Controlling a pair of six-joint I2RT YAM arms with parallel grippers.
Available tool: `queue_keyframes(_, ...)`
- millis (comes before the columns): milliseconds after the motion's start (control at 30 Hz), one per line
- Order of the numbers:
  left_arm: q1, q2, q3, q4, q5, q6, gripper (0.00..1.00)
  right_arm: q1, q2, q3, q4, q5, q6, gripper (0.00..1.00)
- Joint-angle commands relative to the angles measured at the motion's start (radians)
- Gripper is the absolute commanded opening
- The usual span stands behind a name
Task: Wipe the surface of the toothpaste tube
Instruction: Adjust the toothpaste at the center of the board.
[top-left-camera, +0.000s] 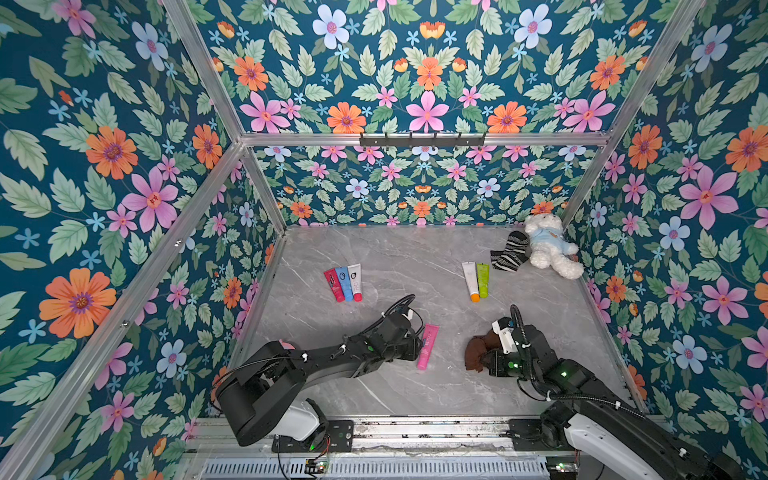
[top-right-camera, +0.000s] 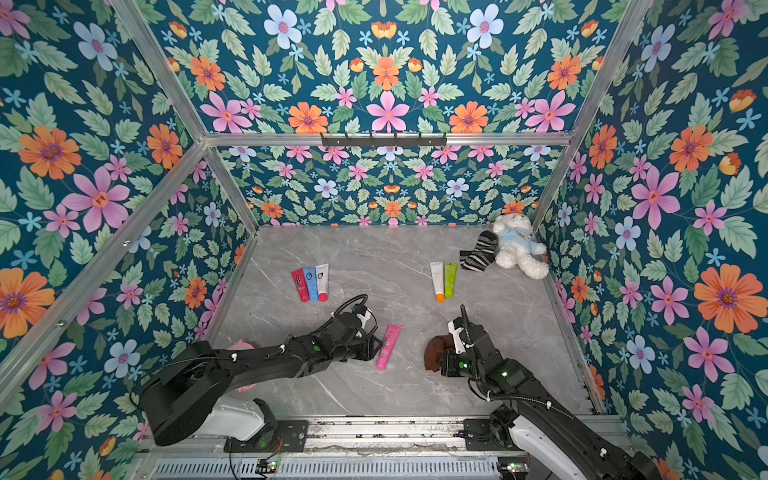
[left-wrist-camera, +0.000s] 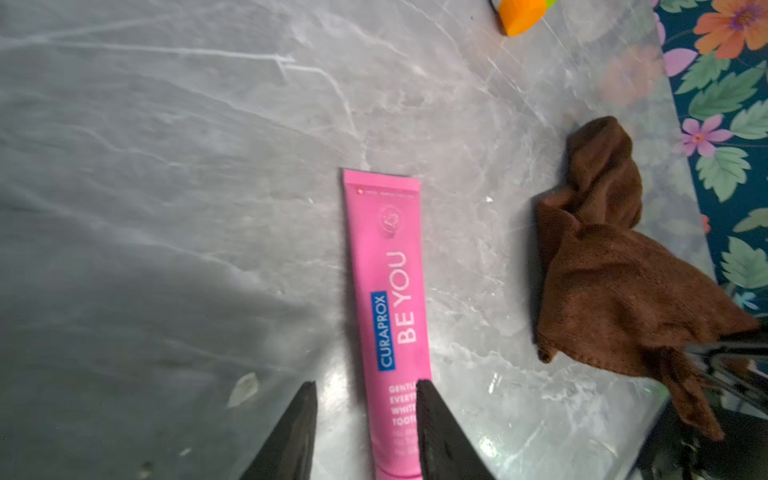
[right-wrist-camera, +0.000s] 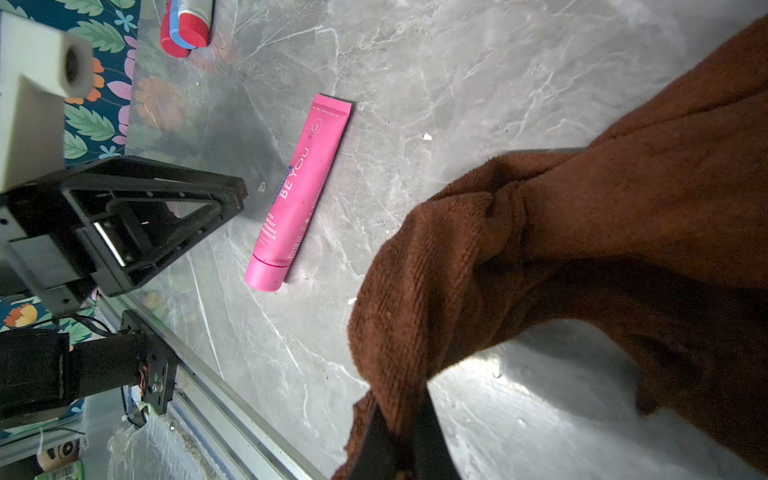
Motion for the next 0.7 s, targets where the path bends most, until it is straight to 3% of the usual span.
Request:
queue_keyframes(0, 0.008, 0.038, 0.023, 0.065, 0.146, 0.024, 0.41, 0.000, -0.011, -0.003, 0.001, -0.011, -0.003, 0.00)
queue_keyframes(200, 0.008, 0.119, 0.051, 0.060, 0.192, 0.052, 0.39, 0.001, -0.009, -0.004, 0.005, -0.025, -0.005, 0.00)
queue_keyframes(567, 0.008, 0.190, 0.039, 0.047, 0.147, 0.065, 0.36, 0.001, -0.007, -0.004, 0.010, -0.029, -0.006, 0.00)
queue_keyframes(667, 0.006, 0.204, 0.040, 0.053, 0.146, 0.062, 0.28, 0.001, 0.001, -0.004, 0.014, -0.031, -0.008, 0.00)
